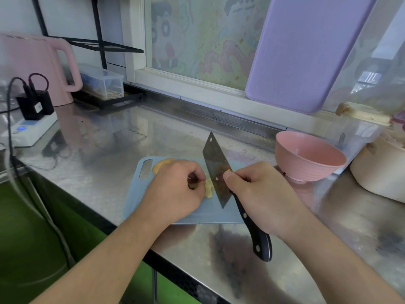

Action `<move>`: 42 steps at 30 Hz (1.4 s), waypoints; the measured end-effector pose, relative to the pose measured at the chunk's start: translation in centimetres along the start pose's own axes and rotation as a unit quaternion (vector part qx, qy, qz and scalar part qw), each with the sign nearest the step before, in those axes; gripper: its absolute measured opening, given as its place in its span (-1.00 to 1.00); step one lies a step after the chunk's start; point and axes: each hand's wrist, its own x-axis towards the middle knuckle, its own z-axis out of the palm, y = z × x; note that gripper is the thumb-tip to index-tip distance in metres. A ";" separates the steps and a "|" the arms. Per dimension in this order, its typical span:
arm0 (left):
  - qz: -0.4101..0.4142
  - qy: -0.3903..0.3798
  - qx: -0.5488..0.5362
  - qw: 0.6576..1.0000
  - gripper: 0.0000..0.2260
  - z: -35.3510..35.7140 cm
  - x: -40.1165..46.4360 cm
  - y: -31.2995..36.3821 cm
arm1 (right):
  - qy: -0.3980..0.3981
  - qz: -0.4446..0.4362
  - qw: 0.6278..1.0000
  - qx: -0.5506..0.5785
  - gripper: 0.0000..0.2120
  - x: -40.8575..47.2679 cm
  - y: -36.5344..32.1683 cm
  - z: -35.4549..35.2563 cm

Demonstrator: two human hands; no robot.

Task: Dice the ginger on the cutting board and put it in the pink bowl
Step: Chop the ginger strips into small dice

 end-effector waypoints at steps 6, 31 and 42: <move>0.000 -0.004 0.012 1.000 -0.88 -0.1 -0.1 0.2 | 0.001 -0.011 1.000 -0.008 -0.48 -0.3 -0.3 -0.1; 0.009 -0.004 0.030 0.999 -0.89 -0.2 -0.1 0.4 | -0.027 0.043 0.999 0.005 -0.48 1.3 0.5 1.7; 0.079 -0.024 0.039 0.996 -0.87 -1.2 -0.4 -0.3 | -0.005 0.022 1.000 0.001 -0.48 0.6 0.7 1.8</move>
